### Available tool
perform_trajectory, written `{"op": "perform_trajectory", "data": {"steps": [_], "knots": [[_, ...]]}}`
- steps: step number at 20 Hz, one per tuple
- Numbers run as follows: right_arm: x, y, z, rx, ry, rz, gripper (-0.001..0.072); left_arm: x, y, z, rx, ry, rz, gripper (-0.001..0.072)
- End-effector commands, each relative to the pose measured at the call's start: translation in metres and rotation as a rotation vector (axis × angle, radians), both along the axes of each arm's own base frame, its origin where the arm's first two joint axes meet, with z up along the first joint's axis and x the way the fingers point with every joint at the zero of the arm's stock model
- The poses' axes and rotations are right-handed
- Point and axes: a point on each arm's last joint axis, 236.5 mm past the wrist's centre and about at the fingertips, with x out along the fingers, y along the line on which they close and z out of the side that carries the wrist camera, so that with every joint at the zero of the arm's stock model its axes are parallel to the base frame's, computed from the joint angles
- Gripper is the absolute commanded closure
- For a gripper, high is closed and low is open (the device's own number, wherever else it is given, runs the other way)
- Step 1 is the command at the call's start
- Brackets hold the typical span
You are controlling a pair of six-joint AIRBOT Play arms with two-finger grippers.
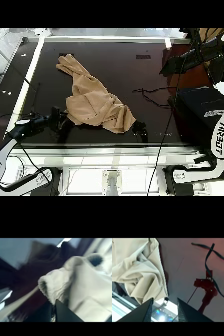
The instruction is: Fold the clothes and pants, and hang the long-sleeved shirts on hangers.
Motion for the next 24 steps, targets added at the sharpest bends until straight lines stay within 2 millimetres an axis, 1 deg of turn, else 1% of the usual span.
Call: {"op": "perform_trajectory", "data": {"steps": [1, 2, 3, 5, 6, 7, 8, 9, 10, 12, 14, 15, 16, 18, 21, 22, 23, 24], "knots": [[0.001, 0.000, 0.000, 0.001, -0.005, -0.003, 0.0370, 0.019, 0.002, 0.026, 0.022, -0.099, -0.054, 0.0684], [-0.001, 0.000, -0.001, -0.002, 0.004, 0.006, 0.0370, 0.026, 0.005, 0.042, 0.032, -0.147, -0.069, 0.0684], [-0.006, 0.000, -0.002, -0.006, 0.023, 0.017, 0.0370, 0.033, 0.011, 0.063, 0.063, -0.216, -0.092, 0.0684], [-0.014, 0.001, -0.009, -0.011, 0.056, 0.044, 0.0370, 0.043, 0.034, 0.113, 0.111, -0.341, -0.083, 0.0685], [-0.016, 0.002, -0.019, -0.004, 0.086, 0.046, 0.0370, 0.045, 0.046, 0.137, 0.132, -0.394, -0.067, 0.0685], [-0.021, 0.007, -0.035, 0.014, 0.140, 0.054, 0.0370, 0.043, 0.058, 0.160, 0.169, -0.443, -0.058, 0.0685], [-0.031, 0.016, -0.058, 0.034, 0.216, 0.072, 0.0369, 0.038, 0.070, 0.175, 0.241, -0.465, -0.073, 0.0685], [-0.040, 0.029, -0.085, 0.056, 0.281, 0.097, 0.0369, 0.029, 0.084, 0.183, 0.331, -0.456, -0.093, 0.0686], [-0.045, 0.044, -0.111, 0.079, 0.312, 0.116, 0.0369, 0.018, 0.099, 0.184, 0.408, -0.408, -0.107, 0.0686], [-0.039, 0.075, -0.161, 0.120, 0.302, 0.074, 0.0368, -0.009, 0.131, 0.178, 0.567, -0.273, -0.132, 0.0686], [-0.030, 0.102, -0.195, 0.142, 0.251, 0.017, 0.0368, -0.040, 0.169, 0.177, 0.701, -0.140, -0.130, 0.0686], [-0.029, 0.114, -0.206, 0.148, 0.242, 0.010, 0.0368, -0.052, 0.183, 0.180, 0.743, -0.099, -0.124, 0.0686], [-0.034, 0.126, -0.217, 0.146, 0.256, 0.027, 0.0369, -0.062, 0.196, 0.184, 0.774, -0.067, -0.109, 0.0686], [-0.047, 0.147, -0.237, 0.143, 0.316, 0.067, 0.0366, -0.068, 0.206, 0.188, 0.786, -0.054, -0.081, 0.0685], [-0.071, 0.180, -0.260, 0.208, 0.452, 0.098, 0.0352, -0.070, 0.204, 0.184, 0.768, -0.043, -0.093, 0.0685], [-0.076, 0.190, -0.265, 0.231, 0.473, 0.118, 0.0303, -0.070, 0.204, 0.184, 0.769, -0.043, -0.093, 0.0685], [-0.078, 0.202, -0.268, 0.264, 0.484, 0.118, 0.0287, -0.070, 0.204, 0.184, 0.769, -0.043, -0.093, 0.0685], [-0.077, 0.212, -0.269, 0.287, 0.480, 0.122, 0.0288, -0.070, 0.204, 0.185, 0.768, -0.044, -0.092, 0.0685]]}}
